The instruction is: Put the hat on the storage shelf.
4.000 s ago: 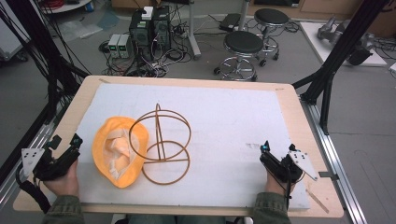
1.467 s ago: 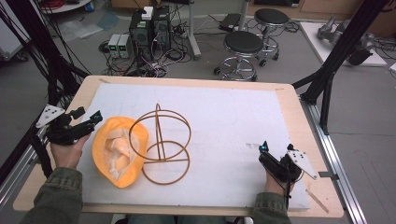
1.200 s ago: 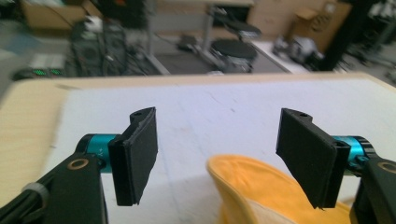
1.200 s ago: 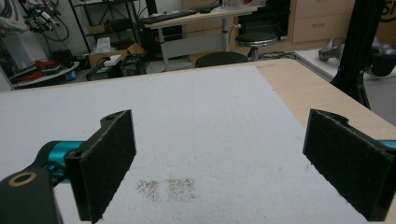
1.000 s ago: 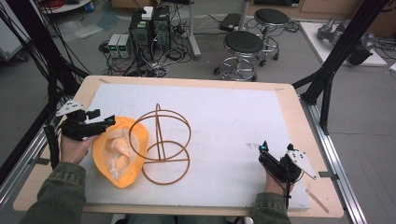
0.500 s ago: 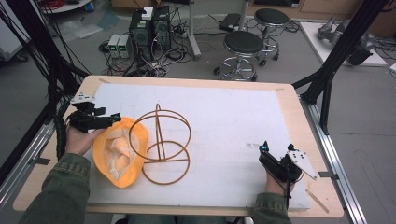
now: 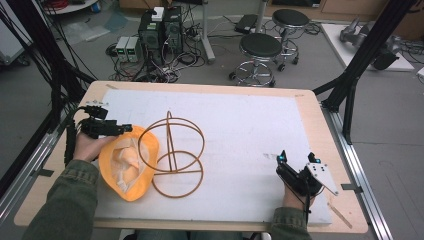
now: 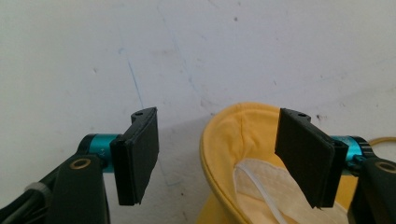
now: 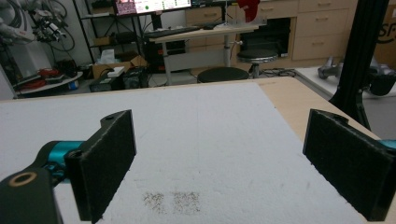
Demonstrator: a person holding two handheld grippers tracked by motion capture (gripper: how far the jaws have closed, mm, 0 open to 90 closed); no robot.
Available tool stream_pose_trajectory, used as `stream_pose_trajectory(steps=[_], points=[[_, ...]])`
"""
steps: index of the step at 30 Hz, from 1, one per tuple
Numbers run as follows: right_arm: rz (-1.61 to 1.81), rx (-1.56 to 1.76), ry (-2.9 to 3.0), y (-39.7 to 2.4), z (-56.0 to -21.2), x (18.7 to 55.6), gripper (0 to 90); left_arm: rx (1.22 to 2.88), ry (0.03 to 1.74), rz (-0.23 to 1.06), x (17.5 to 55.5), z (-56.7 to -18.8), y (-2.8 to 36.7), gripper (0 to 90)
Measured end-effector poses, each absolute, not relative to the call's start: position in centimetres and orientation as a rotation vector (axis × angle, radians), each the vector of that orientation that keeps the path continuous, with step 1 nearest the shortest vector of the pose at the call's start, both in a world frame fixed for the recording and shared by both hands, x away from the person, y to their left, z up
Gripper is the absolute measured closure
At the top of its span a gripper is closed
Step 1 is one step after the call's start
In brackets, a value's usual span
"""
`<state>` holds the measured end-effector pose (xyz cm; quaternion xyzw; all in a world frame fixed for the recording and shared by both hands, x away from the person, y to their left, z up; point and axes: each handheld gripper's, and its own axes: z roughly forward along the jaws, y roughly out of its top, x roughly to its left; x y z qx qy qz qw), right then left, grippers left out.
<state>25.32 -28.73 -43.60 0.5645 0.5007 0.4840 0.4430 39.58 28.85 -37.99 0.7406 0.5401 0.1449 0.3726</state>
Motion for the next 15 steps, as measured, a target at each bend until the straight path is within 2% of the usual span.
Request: stream_pose_trajectory(steps=[6, 13, 15], points=[[1.212, 1.414, 1.218, -28.84, -43.48, 25.19, 8.4, 1.92, 1.394, 0.28, 39.96, -38.17, 28.62, 38.2], [1.201, 1.401, 1.228, -28.82, -43.49, 25.23, 8.5, 1.914, 1.464, 0.204, 40.32, -38.54, 28.75, 51.6], [1.202, 1.4, 1.229, -28.84, -43.49, 25.23, 8.5, 1.913, 1.471, 0.191, 40.36, -38.55, 28.81, 58.6]])
